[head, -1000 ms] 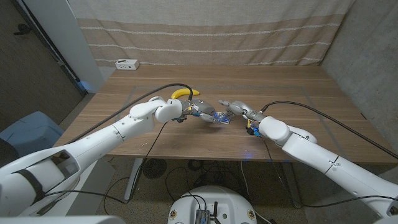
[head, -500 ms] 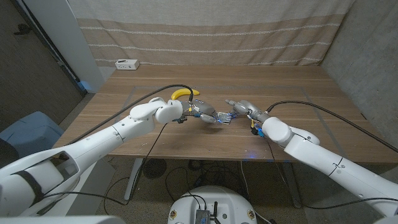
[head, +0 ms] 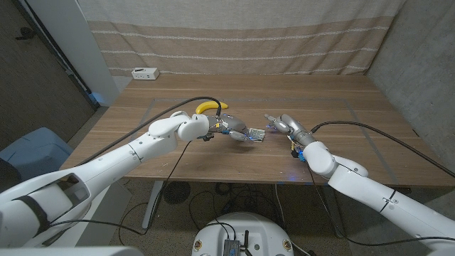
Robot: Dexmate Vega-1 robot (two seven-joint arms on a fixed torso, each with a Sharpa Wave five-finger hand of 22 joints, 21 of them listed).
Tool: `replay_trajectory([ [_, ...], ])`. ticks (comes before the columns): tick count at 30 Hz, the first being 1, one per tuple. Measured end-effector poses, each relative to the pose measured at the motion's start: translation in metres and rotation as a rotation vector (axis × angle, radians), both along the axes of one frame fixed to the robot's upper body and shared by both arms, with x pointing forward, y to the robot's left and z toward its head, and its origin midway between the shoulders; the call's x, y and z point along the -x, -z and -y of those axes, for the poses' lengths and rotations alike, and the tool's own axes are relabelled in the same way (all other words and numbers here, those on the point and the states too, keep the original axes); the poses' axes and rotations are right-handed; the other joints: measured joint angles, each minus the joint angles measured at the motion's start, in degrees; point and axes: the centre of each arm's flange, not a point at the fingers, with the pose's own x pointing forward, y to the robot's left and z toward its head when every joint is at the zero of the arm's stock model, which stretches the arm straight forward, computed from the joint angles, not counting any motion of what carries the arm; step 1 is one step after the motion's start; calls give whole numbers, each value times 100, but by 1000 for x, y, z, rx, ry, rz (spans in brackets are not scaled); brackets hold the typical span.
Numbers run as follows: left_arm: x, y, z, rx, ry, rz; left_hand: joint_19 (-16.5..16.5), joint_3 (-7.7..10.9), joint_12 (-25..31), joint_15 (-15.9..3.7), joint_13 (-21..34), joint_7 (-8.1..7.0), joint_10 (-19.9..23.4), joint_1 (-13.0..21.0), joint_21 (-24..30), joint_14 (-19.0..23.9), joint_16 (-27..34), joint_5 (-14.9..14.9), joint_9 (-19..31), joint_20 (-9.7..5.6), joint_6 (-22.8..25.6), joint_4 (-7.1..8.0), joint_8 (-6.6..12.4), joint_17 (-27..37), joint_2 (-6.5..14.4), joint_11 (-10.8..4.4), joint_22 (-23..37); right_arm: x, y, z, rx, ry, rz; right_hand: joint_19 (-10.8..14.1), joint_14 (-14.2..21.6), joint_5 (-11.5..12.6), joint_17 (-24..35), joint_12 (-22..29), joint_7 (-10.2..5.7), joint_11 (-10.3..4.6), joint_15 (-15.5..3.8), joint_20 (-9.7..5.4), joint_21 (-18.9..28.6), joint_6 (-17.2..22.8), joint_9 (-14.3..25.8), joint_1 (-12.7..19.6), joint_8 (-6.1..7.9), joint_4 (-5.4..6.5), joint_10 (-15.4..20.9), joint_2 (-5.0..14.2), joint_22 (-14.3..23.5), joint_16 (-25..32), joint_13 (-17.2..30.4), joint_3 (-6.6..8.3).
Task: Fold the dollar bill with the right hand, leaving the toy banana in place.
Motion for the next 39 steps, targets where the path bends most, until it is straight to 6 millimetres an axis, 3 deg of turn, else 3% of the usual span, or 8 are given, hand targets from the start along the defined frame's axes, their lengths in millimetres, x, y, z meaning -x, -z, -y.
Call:
replay_trajectory([
  [8,3,0,-4,28,7,13,-30,0,-28,49,-3,-53,-95,-43,-46,-115,-16,0,0,30,-192,0,3,-1,43,104,14,9,-6,4,-34,5,121,-10,0,0,24,0,-2,0,0,-9,0,-15,-1,36,0,-24,0,10,0,0,0,24],
  [10,4,-1,-4,52,20,23,-43,9,-28,72,14,-107,-103,-41,-46,-137,-16,0,5,43,-241,-6,80,0,46,148,14,9,-5,6,-40,8,127,-10,0,-12,27,0,-2,0,0,-9,0,-15,-1,36,0,-24,0,10,0,0,1,24],
  [13,7,-6,-1,86,48,44,-74,56,-21,69,26,-272,-160,-12,-79,-179,-16,0,757,73,-386,-13,110,0,151,124,14,8,-3,8,-47,15,122,-10,1,-21,27,0,-18,0,0,-9,-38,-30,-1,36,0,-24,1,10,0,0,0,24],
  [16,9,-8,-10,134,57,59,-74,86,1,79,47,-361,-227,25,-91,-227,-15,0,877,73,-519,-42,75,6,188,126,14,12,-6,8,-58,6,161,-10,1,-21,26,0,-34,-1,1,-9,-46,-46,-1,36,0,-24,1,10,0,0,1,24],
  [29,20,-27,-16,303,138,92,-97,156,-26,111,38,-474,-333,55,-94,-258,-15,0,846,96,-777,-68,90,14,217,109,13,15,-4,14,-90,3,185,-9,1,-21,53,23,-34,-1,1,-8,-46,-45,-1,88,0,-24,2,18,0,29,1,24],
  [39,22,-34,-27,429,161,76,-95,172,-49,175,54,-647,-811,86,-131,-466,-15,-27,847,94,-1529,-84,45,29,248,98,13,18,-3,19,-153,-26,201,-9,2,-43,53,46,-36,-1,2,-8,-46,-47,-1,119,0,0,2,49,0,50,1,47],
])
